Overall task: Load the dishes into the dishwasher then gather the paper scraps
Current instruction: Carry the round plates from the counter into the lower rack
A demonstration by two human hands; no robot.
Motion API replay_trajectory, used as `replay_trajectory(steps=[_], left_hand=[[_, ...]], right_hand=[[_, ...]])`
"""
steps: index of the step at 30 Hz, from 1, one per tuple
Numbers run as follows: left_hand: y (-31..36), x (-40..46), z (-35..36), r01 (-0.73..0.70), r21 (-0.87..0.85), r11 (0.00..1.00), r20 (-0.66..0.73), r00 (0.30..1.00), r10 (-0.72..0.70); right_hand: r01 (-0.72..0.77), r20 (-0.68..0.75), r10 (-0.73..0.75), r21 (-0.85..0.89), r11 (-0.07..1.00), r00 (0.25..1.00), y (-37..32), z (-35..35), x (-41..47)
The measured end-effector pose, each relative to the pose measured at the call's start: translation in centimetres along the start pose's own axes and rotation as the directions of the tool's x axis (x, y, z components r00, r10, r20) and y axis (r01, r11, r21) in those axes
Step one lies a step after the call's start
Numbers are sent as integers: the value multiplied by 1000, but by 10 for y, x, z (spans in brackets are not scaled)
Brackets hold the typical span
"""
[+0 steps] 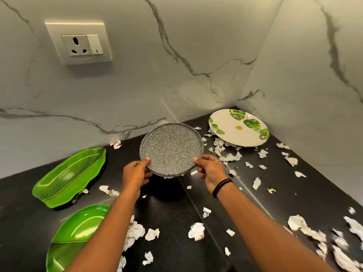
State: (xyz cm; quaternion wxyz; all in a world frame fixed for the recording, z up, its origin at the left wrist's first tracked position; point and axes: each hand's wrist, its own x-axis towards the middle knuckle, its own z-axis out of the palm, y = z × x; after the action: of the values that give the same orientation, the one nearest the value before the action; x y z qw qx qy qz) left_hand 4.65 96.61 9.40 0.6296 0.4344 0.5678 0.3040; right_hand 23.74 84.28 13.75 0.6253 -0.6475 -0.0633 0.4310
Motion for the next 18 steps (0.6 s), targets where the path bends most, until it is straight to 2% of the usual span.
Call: replay_trajectory(steps=[6, 11, 14, 18], left_hand=[[10, -34, 52, -23, -40, 999, 52, 998, 25], [-8, -84, 107, -17, 57, 998, 192, 981, 6], [-28, -123, 148, -26, 147, 989, 307, 951, -21], [-54, -194, 195, -58, 202, 978, 481, 875, -48]], right_hand=[[51, -82, -42, 106, 993, 996, 12, -82, -57], [112, -217, -75, 162, 980, 973, 23, -160, -117], [184, -327, -105, 223, 957, 939, 30, -209, -159], [284, -526, -110, 264, 922, 844, 48, -275, -219]])
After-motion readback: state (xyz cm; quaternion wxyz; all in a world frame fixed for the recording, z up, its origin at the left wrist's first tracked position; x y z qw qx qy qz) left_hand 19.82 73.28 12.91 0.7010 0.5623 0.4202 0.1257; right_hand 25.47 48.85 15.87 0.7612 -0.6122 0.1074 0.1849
